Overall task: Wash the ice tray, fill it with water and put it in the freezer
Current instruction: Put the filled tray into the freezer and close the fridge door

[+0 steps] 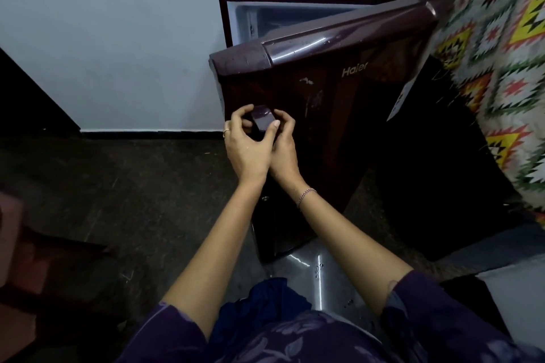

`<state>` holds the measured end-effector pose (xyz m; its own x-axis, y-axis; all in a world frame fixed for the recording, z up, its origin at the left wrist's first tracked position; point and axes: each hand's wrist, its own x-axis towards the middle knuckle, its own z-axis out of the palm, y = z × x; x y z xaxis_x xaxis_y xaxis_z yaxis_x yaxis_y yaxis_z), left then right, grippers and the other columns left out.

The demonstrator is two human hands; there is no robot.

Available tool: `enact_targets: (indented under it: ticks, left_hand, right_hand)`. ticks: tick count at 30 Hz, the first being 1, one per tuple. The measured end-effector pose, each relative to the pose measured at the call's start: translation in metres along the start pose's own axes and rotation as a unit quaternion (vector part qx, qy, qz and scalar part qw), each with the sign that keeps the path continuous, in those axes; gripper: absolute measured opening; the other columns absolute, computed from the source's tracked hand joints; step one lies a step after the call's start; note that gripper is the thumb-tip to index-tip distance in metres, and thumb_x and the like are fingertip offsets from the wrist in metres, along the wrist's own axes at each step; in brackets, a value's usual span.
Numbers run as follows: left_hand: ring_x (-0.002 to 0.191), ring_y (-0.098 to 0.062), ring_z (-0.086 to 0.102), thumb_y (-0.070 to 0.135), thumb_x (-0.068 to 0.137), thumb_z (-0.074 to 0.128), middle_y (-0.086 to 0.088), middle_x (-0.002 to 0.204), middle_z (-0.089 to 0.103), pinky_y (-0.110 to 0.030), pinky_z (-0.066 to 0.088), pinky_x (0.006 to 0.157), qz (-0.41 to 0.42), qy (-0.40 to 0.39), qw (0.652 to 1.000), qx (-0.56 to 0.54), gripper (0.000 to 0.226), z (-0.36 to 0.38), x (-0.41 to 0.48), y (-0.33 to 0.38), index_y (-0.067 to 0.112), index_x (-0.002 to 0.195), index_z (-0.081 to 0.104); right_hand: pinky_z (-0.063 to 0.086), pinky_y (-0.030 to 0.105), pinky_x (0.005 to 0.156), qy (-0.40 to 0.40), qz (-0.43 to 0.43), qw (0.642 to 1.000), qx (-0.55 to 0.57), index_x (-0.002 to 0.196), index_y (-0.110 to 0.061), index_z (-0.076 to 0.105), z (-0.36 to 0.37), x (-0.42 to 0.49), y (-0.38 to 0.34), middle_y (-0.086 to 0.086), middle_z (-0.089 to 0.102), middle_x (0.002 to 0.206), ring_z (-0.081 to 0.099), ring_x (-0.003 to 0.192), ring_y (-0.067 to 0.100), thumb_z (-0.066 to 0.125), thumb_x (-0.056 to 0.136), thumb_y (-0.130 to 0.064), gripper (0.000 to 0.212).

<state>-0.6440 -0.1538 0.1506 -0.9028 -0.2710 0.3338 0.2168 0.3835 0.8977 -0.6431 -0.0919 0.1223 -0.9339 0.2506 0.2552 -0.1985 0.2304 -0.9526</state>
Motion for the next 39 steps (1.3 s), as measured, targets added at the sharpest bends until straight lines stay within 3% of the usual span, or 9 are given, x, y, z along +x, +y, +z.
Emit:
enact_targets:
  ticks: [5, 10, 14, 17, 19, 27, 30, 33, 39]
  left_hand:
    - [0.104, -0.014, 0.056, 0.041, 0.078, 0.073, 0.002, 0.108, 0.056, -0.022, 0.045, 0.08, -0.11, -0.06, 0.991, -0.055, 0.059, 0.002, 0.024, -0.014, 0.015, 0.122, 0.045]
    - [0.108, -0.013, 0.055, 0.049, 0.095, 0.045, -0.006, 0.12, 0.06, -0.023, 0.04, 0.086, -0.126, -0.172, 0.976, -0.038, 0.051, 0.011, 0.045, -0.028, 0.008, 0.124, 0.049]
    - [0.092, -0.011, 0.066, 0.05, 0.095, 0.043, -0.001, 0.093, 0.072, -0.02, 0.048, 0.083, -0.107, -0.177, 0.974, -0.091, 0.033, 0.016, 0.065, -0.046, 0.021, 0.1, 0.058]
    - [0.078, -0.02, 0.07, 0.064, 0.084, 0.05, -0.005, 0.077, 0.072, -0.041, 0.055, 0.084, -0.091, -0.188, 0.966, -0.153, 0.05, 0.022, 0.084, -0.066, 0.016, 0.089, 0.063]
    - [0.065, -0.02, 0.067, 0.08, 0.069, 0.052, -0.006, 0.066, 0.068, -0.04, 0.057, 0.071, -0.078, -0.21, 0.958, -0.181, 0.07, 0.028, 0.096, -0.074, 0.011, 0.078, 0.063]
    - [0.034, -0.012, 0.041, 0.086, 0.059, 0.055, 0.003, 0.038, 0.045, -0.021, 0.039, 0.043, -0.109, -0.282, 0.916, -0.265, 0.081, 0.052, 0.13, -0.093, 0.006, 0.054, 0.048]
    - [0.033, -0.011, 0.035, 0.086, 0.062, 0.051, 0.005, 0.036, 0.041, -0.018, 0.033, 0.042, -0.106, -0.259, 0.924, -0.26, 0.08, 0.059, 0.149, -0.097, 0.007, 0.051, 0.045]
    - [0.033, -0.011, 0.034, 0.086, 0.065, 0.047, 0.005, 0.036, 0.04, -0.018, 0.033, 0.043, -0.097, -0.256, 0.927, -0.257, 0.08, 0.066, 0.167, -0.102, 0.008, 0.048, 0.045]
    - [0.034, -0.011, 0.034, 0.088, 0.064, 0.046, 0.006, 0.037, 0.043, -0.022, 0.028, 0.044, -0.107, -0.257, 0.926, -0.255, 0.08, 0.077, 0.195, -0.11, 0.009, 0.048, 0.046]
  right_hand:
    - [0.051, 0.034, 0.088, -0.032, 0.063, 0.996, -0.058, 0.134, -0.008, 0.036, 0.016, 0.01, 0.026, 0.011, 0.058, 0.119, 0.057, 0.105, 0.019, 0.069, 0.083, -0.019, 0.061]
    - [0.046, 0.032, 0.099, -0.045, 0.113, 0.992, -0.033, 0.134, -0.009, 0.046, 0.032, 0.031, 0.049, 0.009, 0.06, 0.126, 0.055, 0.117, 0.016, 0.069, 0.08, -0.023, 0.06]
    - [0.05, 0.015, 0.078, -0.065, 0.119, 0.99, 0.042, 0.105, -0.015, 0.061, 0.04, 0.046, 0.059, -0.006, 0.067, 0.093, 0.064, 0.087, -0.001, 0.067, 0.082, -0.012, 0.023]
    - [0.055, 0.029, 0.078, -0.109, 0.136, 0.984, 0.042, 0.091, -0.018, 0.062, 0.048, 0.061, 0.076, 0.0, 0.069, 0.086, 0.068, 0.085, 0.012, 0.072, 0.079, -0.015, 0.016]
    - [0.054, 0.041, 0.081, -0.139, 0.161, 0.976, 0.037, 0.087, -0.015, 0.064, 0.052, 0.068, 0.091, 0.007, 0.07, 0.086, 0.068, 0.086, 0.022, 0.074, 0.076, -0.016, 0.014]
    - [0.05, 0.043, 0.092, -0.156, 0.199, 0.964, 0.087, 0.11, -0.008, 0.059, 0.075, 0.103, 0.115, 0.019, 0.064, 0.11, 0.062, 0.104, 0.03, 0.068, 0.08, 0.0, 0.032]
    - [0.046, 0.053, 0.091, -0.154, 0.211, 0.961, 0.085, 0.107, 0.014, 0.056, 0.085, 0.124, 0.121, 0.038, 0.06, 0.106, 0.057, 0.104, 0.049, 0.065, 0.081, 0.004, 0.029]
    - [0.049, 0.052, 0.081, -0.14, 0.218, 0.963, 0.071, 0.097, 0.017, 0.057, 0.097, 0.142, 0.124, 0.042, 0.059, 0.095, 0.057, 0.093, 0.055, 0.065, 0.079, 0.005, 0.023]
    - [0.046, 0.039, 0.069, -0.123, 0.211, 0.967, 0.067, 0.077, -0.009, 0.061, 0.108, 0.169, 0.123, 0.025, 0.062, 0.077, 0.058, 0.073, 0.027, 0.067, 0.078, 0.002, 0.012]
